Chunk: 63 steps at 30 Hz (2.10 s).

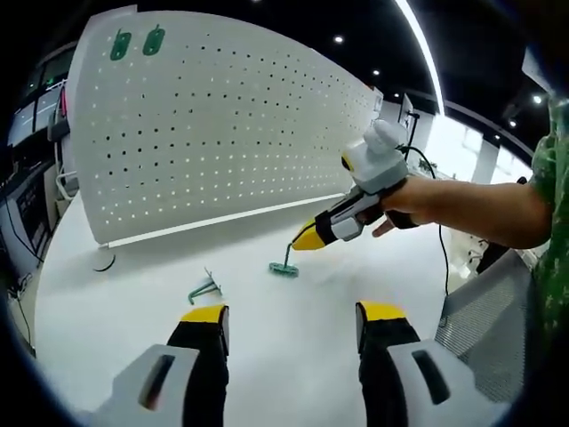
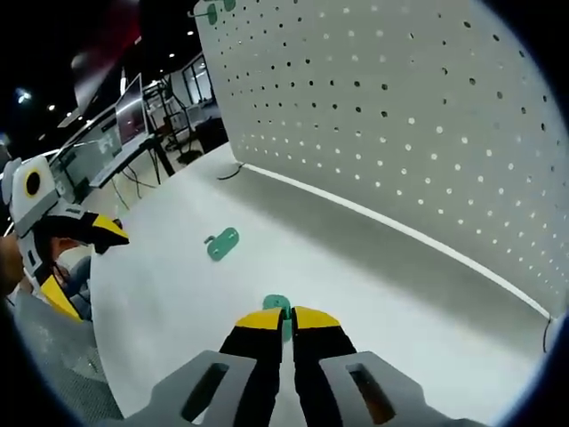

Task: Insert the hook assembly into the mounting plate slot until the hook locks in place.

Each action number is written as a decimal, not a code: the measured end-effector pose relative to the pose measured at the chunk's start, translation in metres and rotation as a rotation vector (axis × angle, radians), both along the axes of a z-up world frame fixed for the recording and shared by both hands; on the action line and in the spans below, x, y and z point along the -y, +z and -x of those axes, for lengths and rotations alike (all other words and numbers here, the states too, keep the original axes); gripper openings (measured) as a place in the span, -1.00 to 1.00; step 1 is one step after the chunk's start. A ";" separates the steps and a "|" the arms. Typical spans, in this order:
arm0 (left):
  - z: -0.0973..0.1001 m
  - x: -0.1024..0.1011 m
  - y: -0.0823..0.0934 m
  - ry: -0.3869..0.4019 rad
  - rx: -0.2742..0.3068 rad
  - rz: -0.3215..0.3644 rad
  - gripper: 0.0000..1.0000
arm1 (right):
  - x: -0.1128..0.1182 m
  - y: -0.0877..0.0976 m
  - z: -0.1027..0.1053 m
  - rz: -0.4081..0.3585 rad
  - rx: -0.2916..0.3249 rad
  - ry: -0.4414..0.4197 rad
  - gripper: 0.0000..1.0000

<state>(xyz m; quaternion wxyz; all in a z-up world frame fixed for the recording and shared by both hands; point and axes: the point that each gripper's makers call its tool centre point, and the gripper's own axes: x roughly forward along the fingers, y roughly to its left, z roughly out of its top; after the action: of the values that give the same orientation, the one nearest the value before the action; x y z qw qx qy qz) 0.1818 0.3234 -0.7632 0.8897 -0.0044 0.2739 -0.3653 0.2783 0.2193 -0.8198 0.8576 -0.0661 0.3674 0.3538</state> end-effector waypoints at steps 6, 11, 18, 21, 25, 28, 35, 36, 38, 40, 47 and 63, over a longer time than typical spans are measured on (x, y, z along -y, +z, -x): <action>-0.001 0.000 0.001 -0.004 0.005 -0.001 0.17 | -0.003 0.004 0.004 0.002 0.019 0.035 -0.96; -0.002 0.002 0.002 -0.010 0.007 -0.001 0.16 | -0.007 0.007 0.008 0.007 0.031 0.077 -0.96; -0.004 0.004 0.003 -0.019 0.010 -0.002 0.14 | -0.010 0.011 0.013 -0.009 0.026 0.099 -0.96; -0.005 0.005 0.004 -0.023 0.012 -0.002 0.14 | -0.012 0.017 0.017 -0.019 0.034 0.115 -0.96; -0.006 0.006 0.005 -0.030 0.015 -0.007 0.13 | -0.017 0.026 0.022 -0.032 0.043 0.143 -0.96; -0.008 0.007 0.007 -0.041 0.019 -0.012 0.12 | -0.020 0.033 0.026 -0.040 0.049 0.164 -0.96; -0.012 0.009 0.012 -0.059 0.036 -0.025 0.10 | -0.033 0.053 0.037 -0.061 0.072 0.219 -0.96; -0.012 0.009 0.013 -0.061 0.038 -0.025 0.10 | -0.036 0.057 0.039 -0.068 0.077 0.229 -0.96; -0.013 0.010 0.015 -0.066 0.043 -0.029 0.10 | -0.039 0.062 0.041 -0.077 0.082 0.240 -0.96; -0.013 0.011 0.016 -0.070 0.047 -0.031 0.09 | -0.043 0.069 0.044 -0.088 0.087 0.253 -0.96; -0.013 0.011 0.020 -0.082 0.058 -0.034 0.05 | -0.054 0.088 0.056 -0.103 0.106 0.313 -0.96; -0.008 0.020 0.034 -0.162 0.091 -0.042 -0.11 | -0.075 0.108 0.087 -0.111 0.116 0.451 -0.96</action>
<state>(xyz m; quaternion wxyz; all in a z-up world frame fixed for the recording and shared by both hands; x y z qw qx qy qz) 0.1895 0.3032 -0.7293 0.8687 0.0527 0.2402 -0.4300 0.1911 0.2944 -0.7115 0.7788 -0.1195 0.2737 0.5516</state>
